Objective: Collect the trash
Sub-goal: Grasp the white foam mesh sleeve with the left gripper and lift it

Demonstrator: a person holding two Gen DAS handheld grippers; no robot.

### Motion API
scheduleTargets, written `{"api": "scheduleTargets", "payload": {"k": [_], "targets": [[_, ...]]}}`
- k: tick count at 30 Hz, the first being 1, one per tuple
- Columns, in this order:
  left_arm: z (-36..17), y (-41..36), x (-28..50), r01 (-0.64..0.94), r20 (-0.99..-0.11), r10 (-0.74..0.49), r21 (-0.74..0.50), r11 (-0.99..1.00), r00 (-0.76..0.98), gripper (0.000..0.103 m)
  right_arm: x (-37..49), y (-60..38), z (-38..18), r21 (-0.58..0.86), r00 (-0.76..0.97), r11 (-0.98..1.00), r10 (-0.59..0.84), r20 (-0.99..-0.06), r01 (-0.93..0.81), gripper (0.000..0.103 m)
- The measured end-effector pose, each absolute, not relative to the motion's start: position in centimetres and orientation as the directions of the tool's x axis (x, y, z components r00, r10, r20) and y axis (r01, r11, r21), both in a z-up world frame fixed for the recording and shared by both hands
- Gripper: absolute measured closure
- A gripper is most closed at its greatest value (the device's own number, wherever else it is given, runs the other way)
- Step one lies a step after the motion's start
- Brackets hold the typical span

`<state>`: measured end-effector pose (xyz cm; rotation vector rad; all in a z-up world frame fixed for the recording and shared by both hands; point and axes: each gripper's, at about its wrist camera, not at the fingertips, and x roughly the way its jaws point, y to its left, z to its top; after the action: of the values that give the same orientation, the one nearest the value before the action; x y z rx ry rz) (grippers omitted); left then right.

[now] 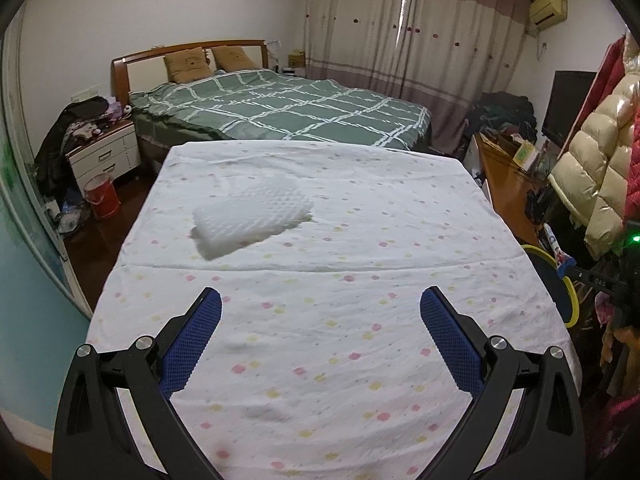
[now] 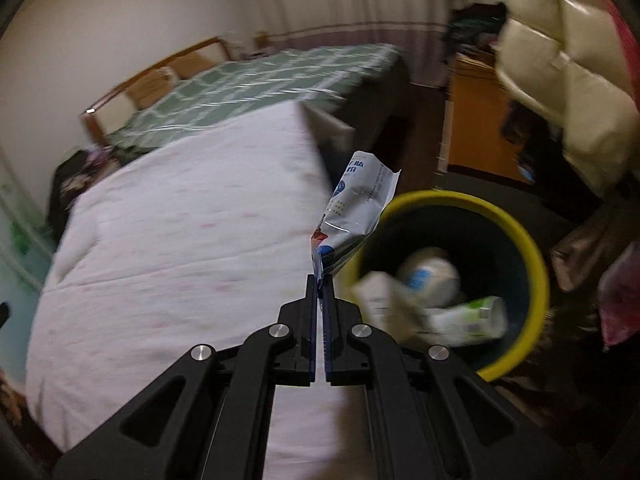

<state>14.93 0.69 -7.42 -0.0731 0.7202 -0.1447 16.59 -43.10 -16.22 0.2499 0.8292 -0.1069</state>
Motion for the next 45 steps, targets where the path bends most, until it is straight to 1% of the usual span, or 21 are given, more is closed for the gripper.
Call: {"api": "scheduleTargets", "payload": {"k": [7, 9, 11, 12, 13, 17, 21, 26, 30, 34, 37, 40, 45], "targets": [[-8.0, -0.7, 17.3, 0.147, -0.667, -0.173, -0.095, 0.985, 0.725, 0.005, 18.3, -46.9, -20.3, 0.142, 0.596, 0.949, -0.057, -0.801, 0.281, 0.1], [-7.9, -0.8, 17.8, 0.156, -0.666, -0.176, -0.09, 0.984, 0.724, 0.005, 18.6, -47.6, -20.8, 0.149, 0.585, 0.944, -0.055, -0.809, 0.294, 0.098], [-7.9, -0.9, 18.6, 0.166, -0.666, -0.178, -0.083, 0.983, 0.724, 0.005, 18.9, -48.0, -21.2, 0.139, 0.576, 0.941, -0.068, -0.815, 0.307, 0.085], [-7.9, -0.9, 18.9, 0.17, -0.667, -0.18, -0.081, 0.982, 0.723, 0.005, 18.9, -48.0, -21.3, 0.132, 0.576, 0.942, -0.075, -0.814, 0.31, 0.073], [-7.9, -0.9, 19.3, 0.178, -0.666, -0.185, -0.08, 0.981, 0.723, 0.005, 18.9, -47.9, -21.3, 0.123, 0.579, 0.943, -0.084, -0.811, 0.31, 0.069], [-8.0, -0.8, 21.2, 0.217, -0.663, -0.205, -0.066, 0.974, 0.72, 0.005, 18.9, -47.8, -21.3, 0.12, 0.579, 0.945, -0.084, -0.811, 0.305, 0.069], [-8.6, -0.2, 24.0, 0.293, -0.668, -0.252, -0.053, 0.955, 0.7, 0.005, 19.1, -47.3, -20.9, 0.118, 0.583, 0.947, -0.083, -0.808, 0.299, 0.068], [-9.7, 0.8, 28.0, 0.373, -0.672, -0.246, 0.049, 0.926, 0.698, 0.005, 19.8, -46.8, -20.2, 0.12, 0.589, 0.949, -0.079, -0.805, 0.291, 0.068], [-10.8, 2.4, 31.7, 0.434, -0.712, -0.266, 0.061, 0.899, 0.65, 0.005, 20.2, -46.3, -19.8, 0.121, 0.595, 0.951, -0.076, -0.8, 0.284, 0.066], [-12.2, 3.7, 34.9, 0.471, -0.759, -0.236, 0.103, 0.876, 0.606, 0.005, 20.9, -46.2, -19.7, 0.124, 0.595, 0.952, -0.072, -0.8, 0.281, 0.065], [-12.8, 3.9, 36.2, 0.496, -0.774, -0.226, 0.128, 0.859, 0.591, 0.005, 21.4, -46.0, -19.7, 0.122, 0.593, 0.952, -0.072, -0.802, 0.28, 0.065], [-13.4, 4.0, 37.4, 0.504, -0.793, -0.187, 0.168, 0.847, 0.579, 0.005, 21.8, -46.0, -19.8, 0.123, 0.591, 0.953, -0.068, -0.803, 0.276, 0.065], [-15.2, 3.9, 38.5, 0.556, -0.846, -0.183, 0.152, 0.817, 0.501, 0.005, 22.4, -45.9, -20.0, 0.128, 0.586, 0.954, -0.059, -0.808, 0.272, 0.065]]}}
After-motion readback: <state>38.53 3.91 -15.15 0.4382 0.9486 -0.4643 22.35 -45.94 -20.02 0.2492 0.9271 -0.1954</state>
